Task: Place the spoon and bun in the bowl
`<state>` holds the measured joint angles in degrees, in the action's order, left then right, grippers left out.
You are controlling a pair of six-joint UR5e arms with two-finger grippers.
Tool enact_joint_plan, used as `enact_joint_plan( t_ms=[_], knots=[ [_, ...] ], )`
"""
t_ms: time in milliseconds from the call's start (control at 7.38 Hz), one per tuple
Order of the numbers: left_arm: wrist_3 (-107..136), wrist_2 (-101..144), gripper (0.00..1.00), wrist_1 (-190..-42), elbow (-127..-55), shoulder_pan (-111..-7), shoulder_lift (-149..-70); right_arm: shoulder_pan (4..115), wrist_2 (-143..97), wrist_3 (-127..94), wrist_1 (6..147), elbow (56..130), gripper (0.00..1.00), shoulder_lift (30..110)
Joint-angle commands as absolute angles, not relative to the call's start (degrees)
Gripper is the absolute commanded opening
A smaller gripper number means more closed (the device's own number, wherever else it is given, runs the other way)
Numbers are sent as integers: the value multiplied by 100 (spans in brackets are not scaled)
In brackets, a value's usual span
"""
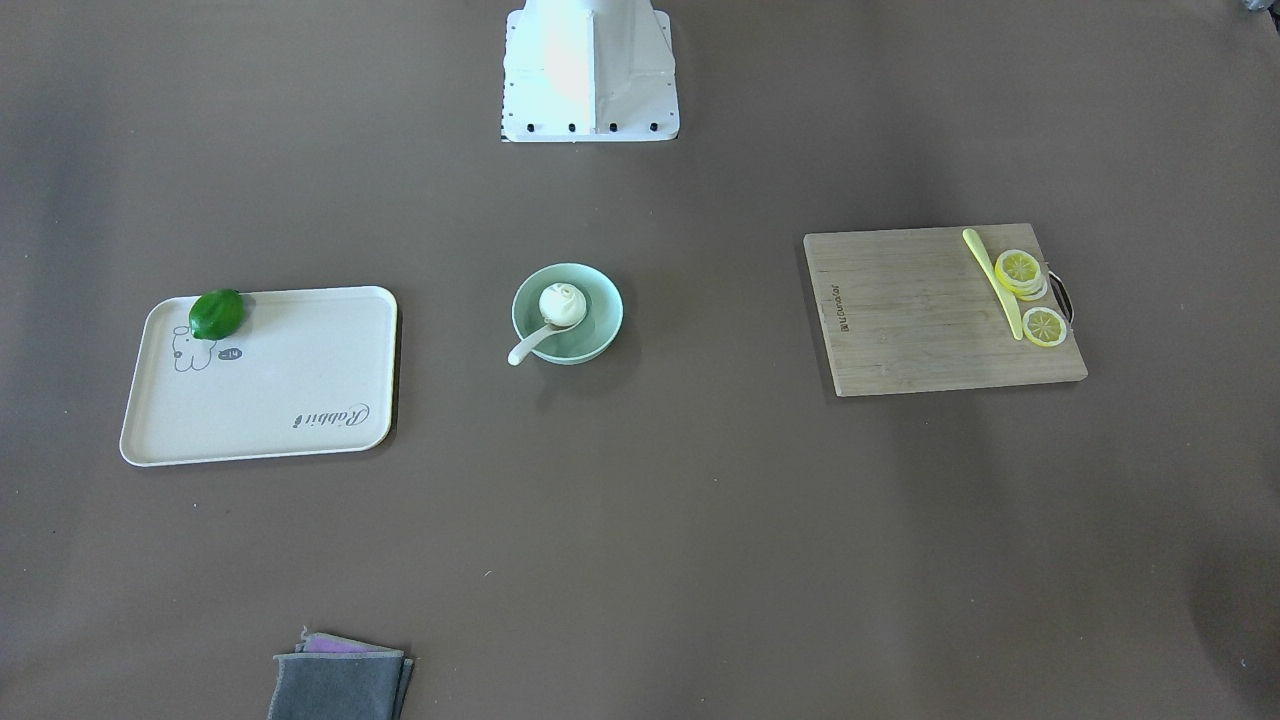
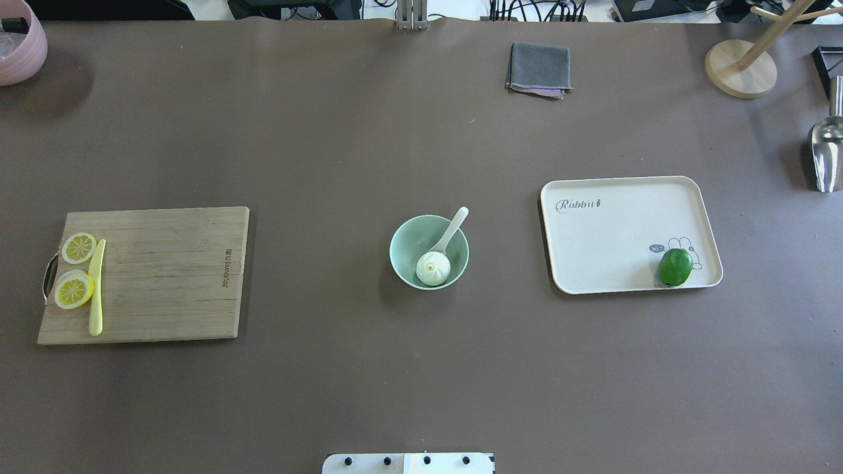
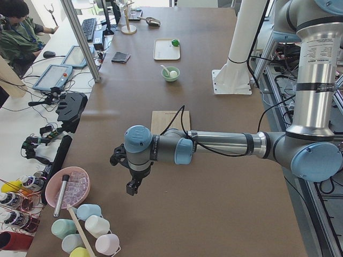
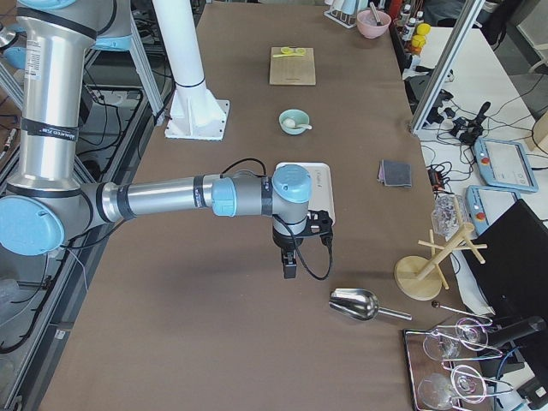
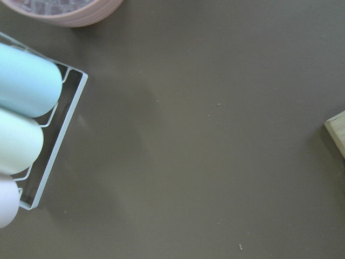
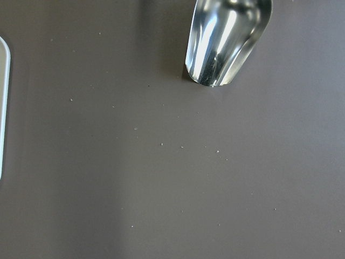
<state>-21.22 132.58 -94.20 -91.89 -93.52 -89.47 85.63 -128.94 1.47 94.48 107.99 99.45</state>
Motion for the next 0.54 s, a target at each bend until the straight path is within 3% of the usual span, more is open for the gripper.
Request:
enact_joint_plan(
  t_ms=[0, 407],
  knots=[
    [-2091, 13280, 99, -9439, -9507, -9431, -8737, 8569, -12894, 141, 9448, 10802, 100, 9958],
    [-2109, 13350, 99, -9466, -9633, -9422, -8684, 8561, -12894, 141, 9448, 10802, 100, 9975]
  ],
)
